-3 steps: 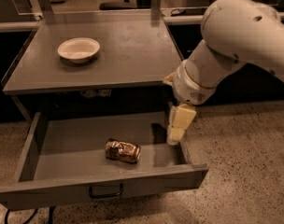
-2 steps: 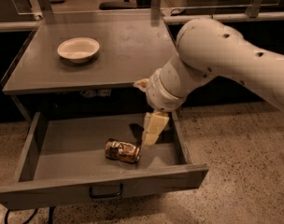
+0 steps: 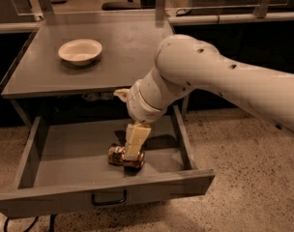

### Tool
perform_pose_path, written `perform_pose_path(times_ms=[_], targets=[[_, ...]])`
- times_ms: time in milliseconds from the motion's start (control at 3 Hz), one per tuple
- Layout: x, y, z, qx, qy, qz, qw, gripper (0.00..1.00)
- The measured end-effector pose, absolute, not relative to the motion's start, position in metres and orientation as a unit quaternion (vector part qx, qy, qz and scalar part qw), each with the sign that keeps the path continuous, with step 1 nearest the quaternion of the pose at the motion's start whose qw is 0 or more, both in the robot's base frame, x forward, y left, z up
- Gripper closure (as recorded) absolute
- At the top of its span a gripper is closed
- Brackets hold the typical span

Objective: Pick orange can from top drawer and place on counter

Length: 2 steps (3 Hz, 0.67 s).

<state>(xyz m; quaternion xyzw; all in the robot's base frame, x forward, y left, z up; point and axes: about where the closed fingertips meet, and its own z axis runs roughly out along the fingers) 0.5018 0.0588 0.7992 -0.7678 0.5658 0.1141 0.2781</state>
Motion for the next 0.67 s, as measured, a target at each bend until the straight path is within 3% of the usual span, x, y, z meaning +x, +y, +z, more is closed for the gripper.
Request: perform_pose_path(times_ms=[667], targets=[[0.506, 0.079, 0.753, -0.778, 0.556, 0.147, 0.254, 0.00]])
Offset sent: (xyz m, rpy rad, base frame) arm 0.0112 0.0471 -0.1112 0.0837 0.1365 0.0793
